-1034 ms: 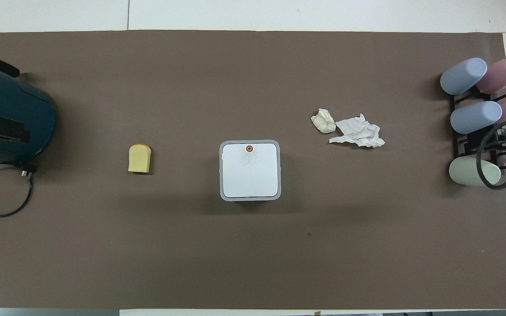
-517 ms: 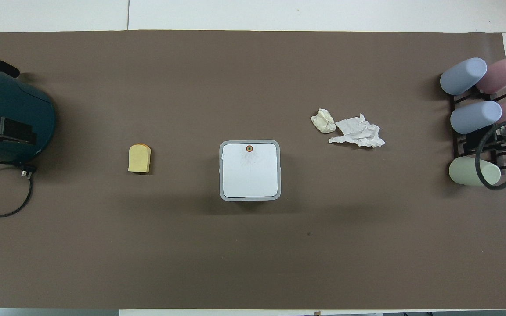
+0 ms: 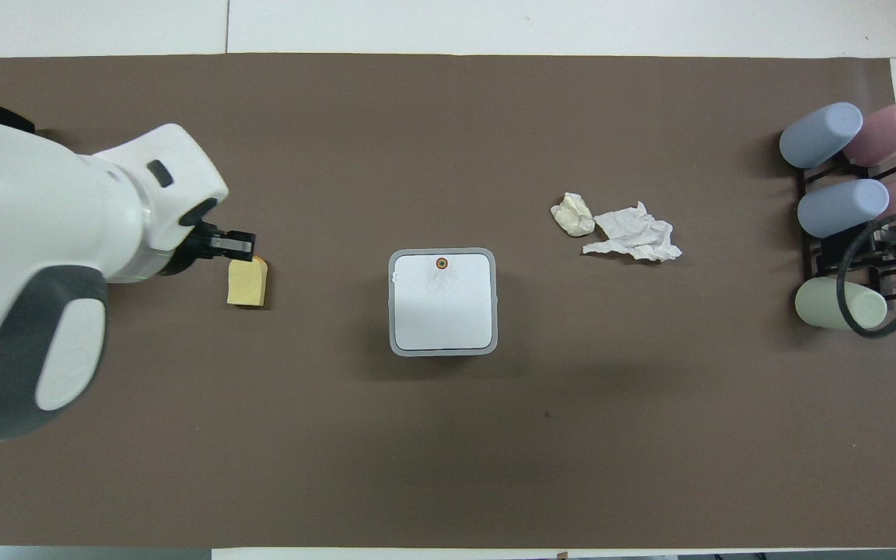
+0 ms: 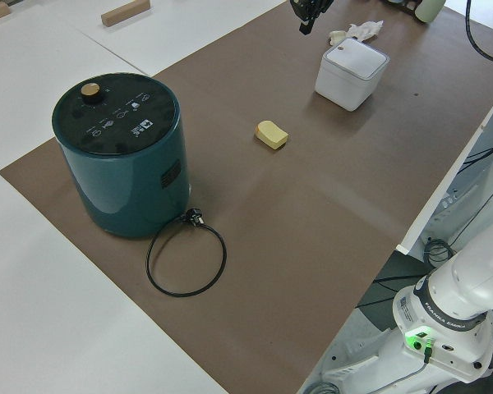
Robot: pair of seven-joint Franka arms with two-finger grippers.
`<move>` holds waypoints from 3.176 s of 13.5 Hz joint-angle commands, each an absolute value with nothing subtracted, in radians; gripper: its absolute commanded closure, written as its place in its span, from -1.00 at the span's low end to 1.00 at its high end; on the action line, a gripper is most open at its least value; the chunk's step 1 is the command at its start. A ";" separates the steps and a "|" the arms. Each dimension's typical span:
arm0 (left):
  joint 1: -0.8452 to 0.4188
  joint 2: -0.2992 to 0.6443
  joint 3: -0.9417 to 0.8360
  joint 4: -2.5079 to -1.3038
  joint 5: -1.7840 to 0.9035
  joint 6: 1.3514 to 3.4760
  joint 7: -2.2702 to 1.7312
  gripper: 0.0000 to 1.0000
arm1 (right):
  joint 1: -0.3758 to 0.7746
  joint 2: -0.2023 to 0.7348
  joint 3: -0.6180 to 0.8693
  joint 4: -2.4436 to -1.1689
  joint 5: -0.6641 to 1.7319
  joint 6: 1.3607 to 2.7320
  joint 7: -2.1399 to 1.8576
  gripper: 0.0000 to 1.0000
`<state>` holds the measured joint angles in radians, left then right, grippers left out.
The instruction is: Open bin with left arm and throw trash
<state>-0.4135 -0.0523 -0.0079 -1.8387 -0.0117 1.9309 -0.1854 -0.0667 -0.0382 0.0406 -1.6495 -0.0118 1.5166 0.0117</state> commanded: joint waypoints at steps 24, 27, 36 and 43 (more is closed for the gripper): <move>-0.668 -0.029 0.008 -1.928 -0.011 1.962 -0.464 1.00 | 0.192 0.350 0.055 -1.957 0.268 2.502 -0.258 -0.17; -0.566 -0.095 0.009 -1.927 -0.011 1.814 -0.417 1.00 | 0.225 0.379 0.060 -1.957 0.270 2.598 -0.256 -0.17; -0.212 -0.100 0.015 -1.832 -0.009 1.775 -0.023 -1.00 | 0.224 0.393 0.063 -1.884 0.285 2.500 -0.244 1.00; -0.104 -0.014 0.018 -1.614 -0.002 1.640 0.015 -1.00 | 0.357 0.263 0.063 -1.672 0.336 2.071 0.324 1.00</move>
<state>-0.1246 -0.0733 0.0266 -1.7069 -0.0120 1.7047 -0.0011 0.3307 0.3119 0.0642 -1.6710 0.3281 2.1438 0.1953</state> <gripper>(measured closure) 0.000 0.974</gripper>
